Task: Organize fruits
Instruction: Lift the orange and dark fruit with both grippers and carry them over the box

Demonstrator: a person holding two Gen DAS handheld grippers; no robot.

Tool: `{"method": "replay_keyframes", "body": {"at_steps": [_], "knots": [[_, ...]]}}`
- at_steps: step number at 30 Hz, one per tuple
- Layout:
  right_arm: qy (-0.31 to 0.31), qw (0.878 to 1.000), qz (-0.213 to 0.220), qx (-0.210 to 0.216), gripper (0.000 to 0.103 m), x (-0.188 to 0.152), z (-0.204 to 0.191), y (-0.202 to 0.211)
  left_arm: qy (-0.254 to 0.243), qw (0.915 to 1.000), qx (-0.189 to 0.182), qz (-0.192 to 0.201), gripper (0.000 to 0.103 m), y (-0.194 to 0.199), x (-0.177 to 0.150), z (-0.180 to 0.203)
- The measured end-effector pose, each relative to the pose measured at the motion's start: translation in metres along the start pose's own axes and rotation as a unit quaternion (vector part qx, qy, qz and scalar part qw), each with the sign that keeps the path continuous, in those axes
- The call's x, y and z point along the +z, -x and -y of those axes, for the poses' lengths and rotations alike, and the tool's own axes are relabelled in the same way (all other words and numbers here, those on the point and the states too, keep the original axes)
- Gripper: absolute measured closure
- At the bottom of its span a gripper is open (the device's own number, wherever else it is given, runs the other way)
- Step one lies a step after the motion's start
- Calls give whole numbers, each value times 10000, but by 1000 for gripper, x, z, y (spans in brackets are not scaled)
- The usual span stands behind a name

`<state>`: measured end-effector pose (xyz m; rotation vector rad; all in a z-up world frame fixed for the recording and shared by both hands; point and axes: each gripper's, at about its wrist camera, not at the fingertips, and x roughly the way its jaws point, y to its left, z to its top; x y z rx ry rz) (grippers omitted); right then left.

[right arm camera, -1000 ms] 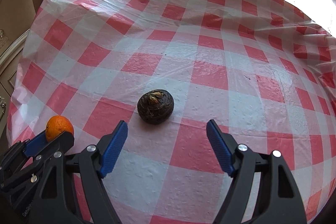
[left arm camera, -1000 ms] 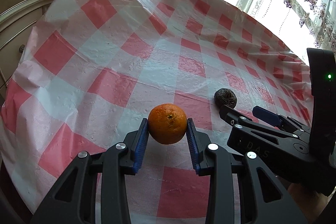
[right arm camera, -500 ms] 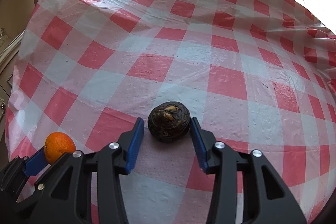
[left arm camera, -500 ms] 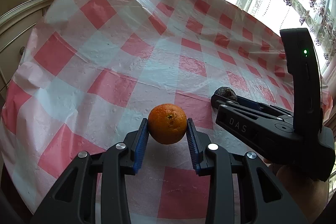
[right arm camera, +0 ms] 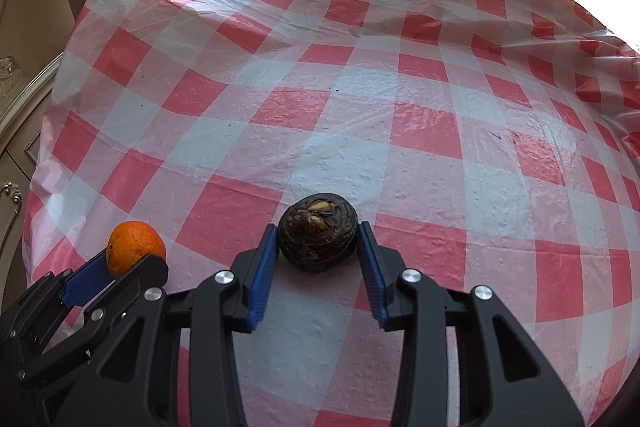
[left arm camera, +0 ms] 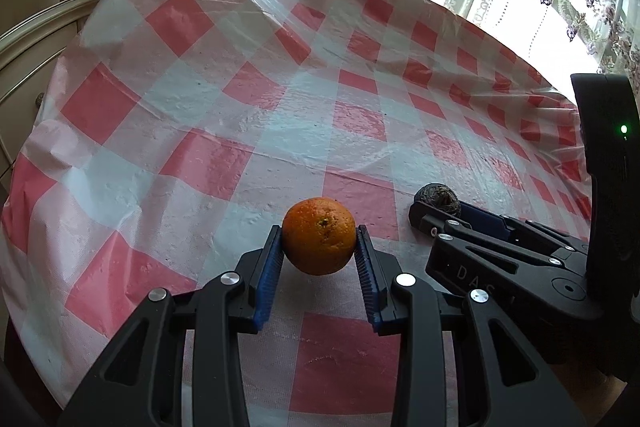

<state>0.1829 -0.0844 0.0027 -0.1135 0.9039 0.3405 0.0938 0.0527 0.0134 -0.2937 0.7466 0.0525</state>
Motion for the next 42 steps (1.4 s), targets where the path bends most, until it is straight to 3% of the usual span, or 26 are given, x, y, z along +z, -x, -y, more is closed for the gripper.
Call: {"method": "replay_keyframes", "body": {"at_steps": [28,42], "knots": [[-417,9990,149,-106,63,-47,32,63,-547,9984,108,119,70,22,-5,30],[-663,9973,213,-228,63,-72,58,102,-1053,9938,-357,-7,70,43,-15,77]]}}
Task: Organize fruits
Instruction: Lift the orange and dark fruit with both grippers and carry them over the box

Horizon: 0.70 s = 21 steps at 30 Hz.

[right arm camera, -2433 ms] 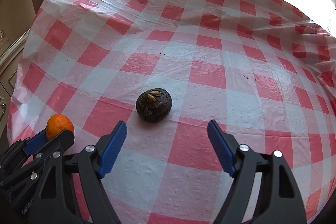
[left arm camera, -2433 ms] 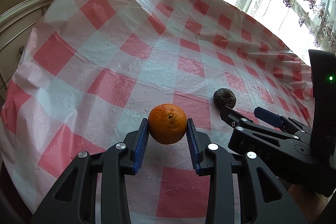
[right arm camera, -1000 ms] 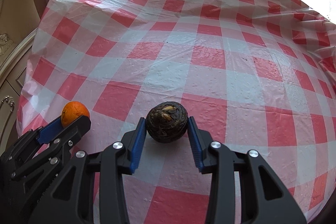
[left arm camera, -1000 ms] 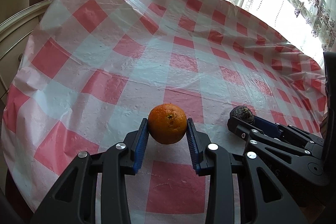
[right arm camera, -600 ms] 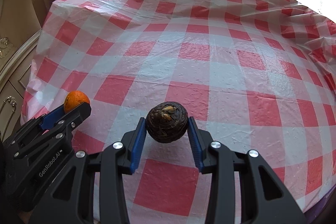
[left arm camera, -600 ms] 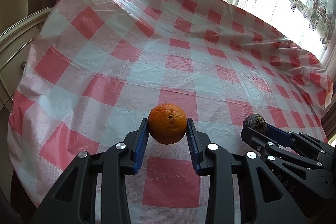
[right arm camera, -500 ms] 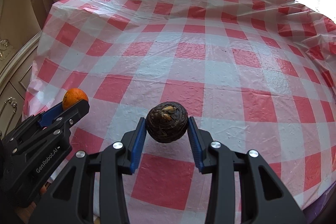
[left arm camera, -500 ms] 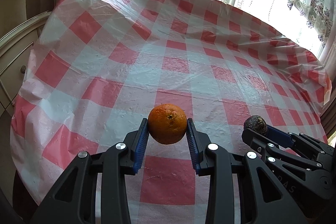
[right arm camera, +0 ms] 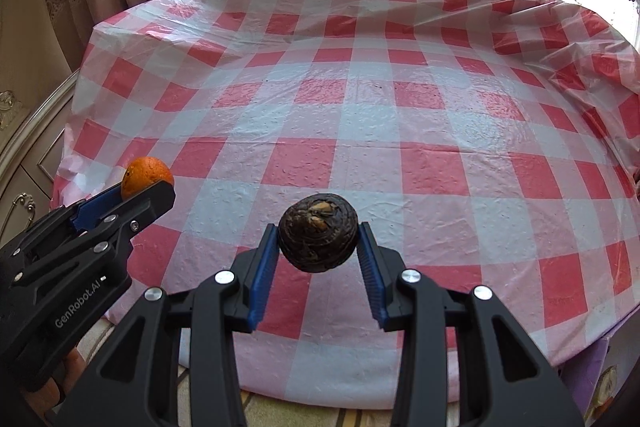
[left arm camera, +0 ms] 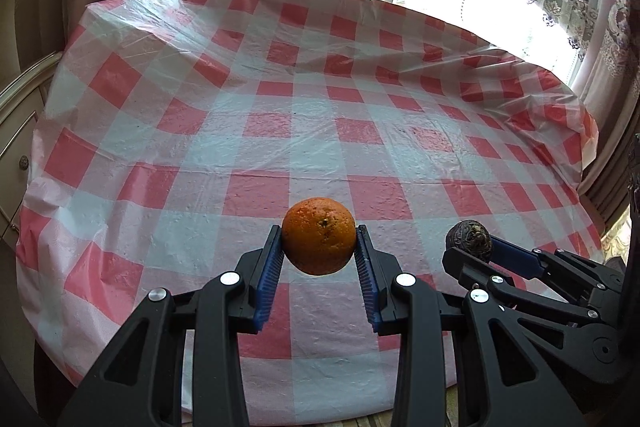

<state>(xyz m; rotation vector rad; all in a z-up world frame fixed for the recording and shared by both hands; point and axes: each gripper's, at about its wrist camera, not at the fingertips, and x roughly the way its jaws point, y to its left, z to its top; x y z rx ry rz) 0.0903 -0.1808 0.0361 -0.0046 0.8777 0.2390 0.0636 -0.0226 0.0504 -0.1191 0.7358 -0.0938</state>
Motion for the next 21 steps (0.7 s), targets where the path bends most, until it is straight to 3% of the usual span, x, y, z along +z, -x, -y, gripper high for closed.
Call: {"method": "replay_keyframes", "body": {"at_steps": [21], "knots": [[-580,9976,-79,-374,63,-66,89,63,-877,9915,-876,-402,70,10,-22,101]]}}
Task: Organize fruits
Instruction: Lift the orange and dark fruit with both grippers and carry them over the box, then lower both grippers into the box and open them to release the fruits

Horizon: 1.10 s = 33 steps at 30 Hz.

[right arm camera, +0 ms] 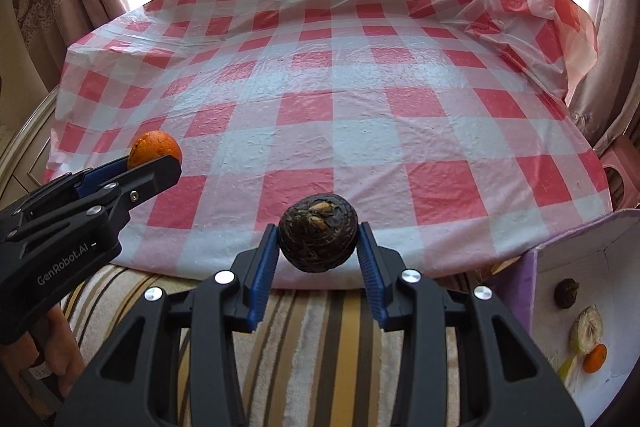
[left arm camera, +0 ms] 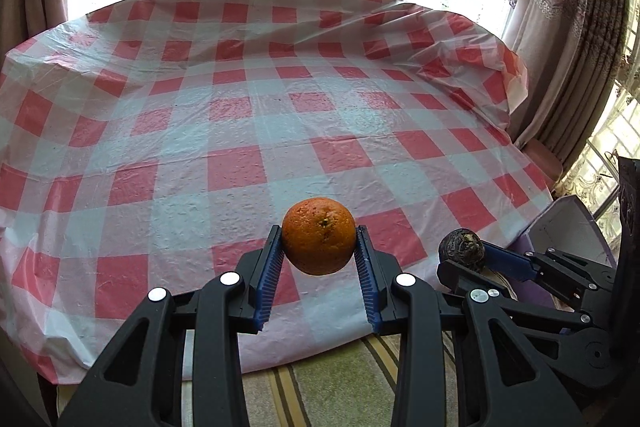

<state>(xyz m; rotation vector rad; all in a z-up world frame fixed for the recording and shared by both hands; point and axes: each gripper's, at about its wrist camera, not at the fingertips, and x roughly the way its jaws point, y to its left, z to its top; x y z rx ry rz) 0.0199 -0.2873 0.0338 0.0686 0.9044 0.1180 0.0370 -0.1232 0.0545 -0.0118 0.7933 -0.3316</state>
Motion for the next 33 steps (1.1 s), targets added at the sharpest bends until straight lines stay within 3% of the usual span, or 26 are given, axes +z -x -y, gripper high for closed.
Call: {"method": "replay_keyframes", "body": {"at_steps": [16,25,33], "knots": [[-561,9982,-76,-212,63,-56,84,59,-993,9921,-701,-310,70,-11,-17,97],[-959,9911,-73,-923,63,-74,150,84,-1666,9765,-1305,-412,70,-15,-30,163],[-1511,9741,-143,-1678,63,-89,220,90,-2208,9600,-1626,-569,70,-29,-40,216]]}}
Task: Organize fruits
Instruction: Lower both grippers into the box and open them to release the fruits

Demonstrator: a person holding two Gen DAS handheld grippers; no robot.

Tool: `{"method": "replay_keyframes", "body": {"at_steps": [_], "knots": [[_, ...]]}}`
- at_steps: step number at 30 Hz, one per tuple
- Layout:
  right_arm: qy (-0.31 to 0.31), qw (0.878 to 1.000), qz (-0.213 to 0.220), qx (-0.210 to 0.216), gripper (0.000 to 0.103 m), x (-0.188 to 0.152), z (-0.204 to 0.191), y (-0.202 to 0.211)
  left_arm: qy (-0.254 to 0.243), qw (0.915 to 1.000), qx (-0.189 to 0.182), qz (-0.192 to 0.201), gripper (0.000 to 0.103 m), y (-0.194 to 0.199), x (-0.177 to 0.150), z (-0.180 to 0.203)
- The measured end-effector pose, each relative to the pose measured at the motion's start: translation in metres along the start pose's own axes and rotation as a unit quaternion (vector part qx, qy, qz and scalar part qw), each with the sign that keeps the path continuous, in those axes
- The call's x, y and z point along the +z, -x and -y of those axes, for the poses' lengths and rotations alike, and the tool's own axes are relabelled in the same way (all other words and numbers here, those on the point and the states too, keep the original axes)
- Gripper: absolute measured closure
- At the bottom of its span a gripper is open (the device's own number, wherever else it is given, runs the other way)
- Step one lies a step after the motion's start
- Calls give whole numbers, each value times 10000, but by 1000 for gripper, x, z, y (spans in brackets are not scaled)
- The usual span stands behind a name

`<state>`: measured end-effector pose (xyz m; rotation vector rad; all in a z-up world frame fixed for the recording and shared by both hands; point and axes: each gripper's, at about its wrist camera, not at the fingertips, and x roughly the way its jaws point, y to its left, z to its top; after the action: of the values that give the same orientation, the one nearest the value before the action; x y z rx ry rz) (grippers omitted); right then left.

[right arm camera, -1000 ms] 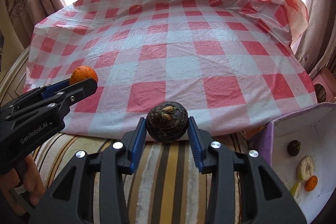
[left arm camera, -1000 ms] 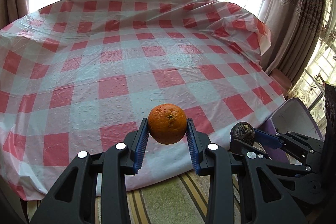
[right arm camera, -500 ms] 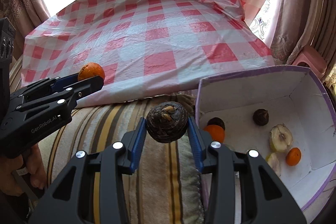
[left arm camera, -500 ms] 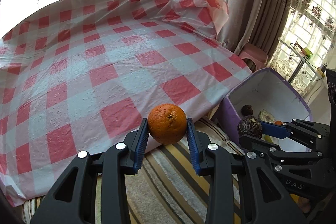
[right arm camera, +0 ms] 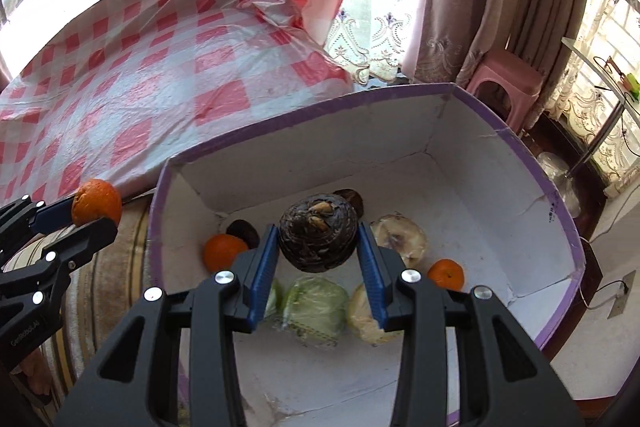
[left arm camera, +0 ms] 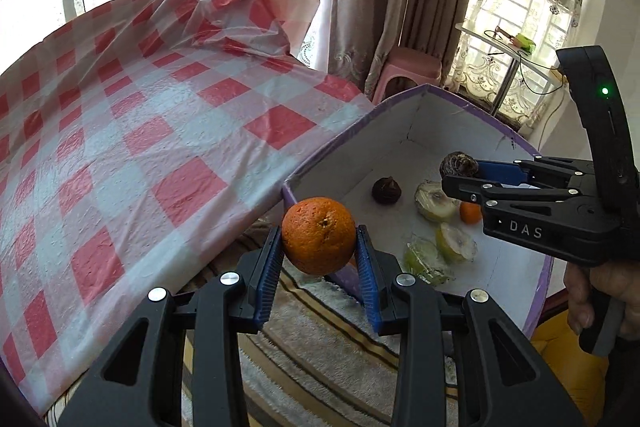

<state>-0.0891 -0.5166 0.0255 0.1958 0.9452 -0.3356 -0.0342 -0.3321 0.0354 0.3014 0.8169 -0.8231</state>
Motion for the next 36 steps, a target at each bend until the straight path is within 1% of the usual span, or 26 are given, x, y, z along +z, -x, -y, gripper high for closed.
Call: {"method": "replay_keyframes", "body": {"at_steps": [3,6,10,13,15,18,20,22,24,28,30,33,36], "knots": [[-120,9994,-90,-311,63,0,19,-11,-251,9996,-78,-122,70,-16,7,16],[-190,9985,-202,-474,63,-1,31,-24,-583,9977,-154,-308,70,-36,13,34],[-108,9974,-353,-627,63,-2,33,-38,-1004,9929,-279,-581,70,-61,17,57],[-24,9959,-483,-771,63,-1,33,-48,-1177,9894,-362,-769,70,-76,19,69],[-18,9945,-561,-889,63,-1,34,-54,-1238,9868,-469,-927,70,-88,21,73],[-13,9934,-691,-921,63,-1,37,-59,-1267,9843,-395,-1164,70,-105,22,75],[30,9912,-811,-1042,63,0,38,-64,-1243,9820,-406,-1366,70,-116,20,75],[-7,9904,-935,-1015,63,0,41,-68,-1272,9794,-378,-1523,70,-125,19,76],[20,9891,-1003,-1079,63,-1,42,-72,-1336,9770,-389,-1619,70,-131,19,79],[128,9846,-1241,-1226,63,-7,49,-85,-1551,9719,-294,-1744,69,-140,15,87],[75,9838,-1369,-1156,63,-12,53,-94,-1585,9714,-220,-1756,69,-144,14,89],[128,9835,-1344,-1203,63,-13,52,-97,-1624,9702,-124,-1792,68,-150,13,93],[214,9821,-1375,-1272,63,-13,49,-101,-1552,9719,-122,-1765,68,-150,14,93]]}}
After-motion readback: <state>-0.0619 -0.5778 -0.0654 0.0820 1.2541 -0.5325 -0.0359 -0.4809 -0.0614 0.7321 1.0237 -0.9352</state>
